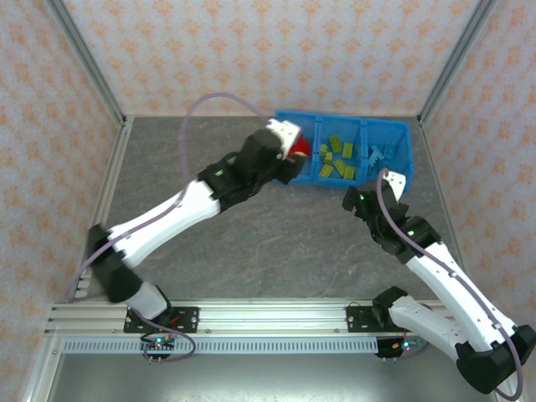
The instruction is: Sort the legos into containers by color
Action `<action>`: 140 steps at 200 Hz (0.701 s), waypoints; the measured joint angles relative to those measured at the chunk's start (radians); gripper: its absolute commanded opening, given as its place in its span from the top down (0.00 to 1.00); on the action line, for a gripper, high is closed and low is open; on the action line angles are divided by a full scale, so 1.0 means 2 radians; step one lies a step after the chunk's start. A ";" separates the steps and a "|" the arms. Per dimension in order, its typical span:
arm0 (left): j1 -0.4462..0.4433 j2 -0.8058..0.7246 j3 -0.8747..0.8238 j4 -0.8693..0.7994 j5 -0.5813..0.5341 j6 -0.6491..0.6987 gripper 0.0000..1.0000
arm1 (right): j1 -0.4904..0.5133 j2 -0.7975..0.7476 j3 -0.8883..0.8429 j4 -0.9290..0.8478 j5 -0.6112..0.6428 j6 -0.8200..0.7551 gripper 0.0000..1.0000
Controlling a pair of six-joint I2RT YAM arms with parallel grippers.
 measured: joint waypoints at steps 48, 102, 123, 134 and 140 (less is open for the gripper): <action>0.044 -0.194 -0.258 0.033 -0.120 -0.017 0.08 | -0.118 0.088 -0.126 0.229 0.021 -0.062 0.01; 0.166 -0.344 -0.464 0.075 -0.168 0.007 0.00 | -0.193 0.254 -0.123 0.415 -0.003 -0.148 0.01; 0.200 -0.352 -0.510 0.110 -0.180 0.022 0.00 | -0.200 0.274 -0.124 0.498 -0.025 -0.186 0.01; 0.221 -0.344 -0.527 0.131 -0.180 0.023 0.00 | -0.208 0.274 -0.128 0.538 -0.041 -0.193 0.01; 0.234 -0.332 -0.534 0.142 -0.179 0.023 0.00 | -0.213 0.274 -0.129 0.554 -0.046 -0.195 0.01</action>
